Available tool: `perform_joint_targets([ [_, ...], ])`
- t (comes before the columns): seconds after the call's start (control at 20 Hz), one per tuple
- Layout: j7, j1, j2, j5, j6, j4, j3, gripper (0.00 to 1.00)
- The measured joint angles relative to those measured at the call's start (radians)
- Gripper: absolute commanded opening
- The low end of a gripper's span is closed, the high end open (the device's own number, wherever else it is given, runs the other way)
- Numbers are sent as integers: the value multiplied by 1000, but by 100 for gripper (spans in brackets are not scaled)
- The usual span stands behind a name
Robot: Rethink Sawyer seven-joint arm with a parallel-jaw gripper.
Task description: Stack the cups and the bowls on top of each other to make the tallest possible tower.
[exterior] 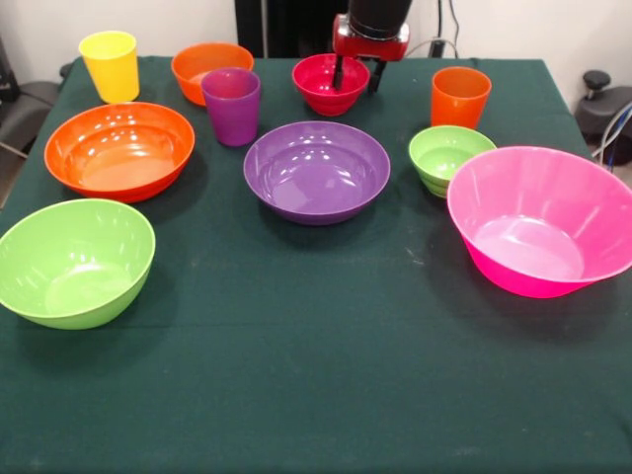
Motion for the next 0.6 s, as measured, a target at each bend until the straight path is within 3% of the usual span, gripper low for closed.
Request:
perform_joint_targets([
  [0.6, 0, 0, 0, 0, 0, 0, 0, 100],
])
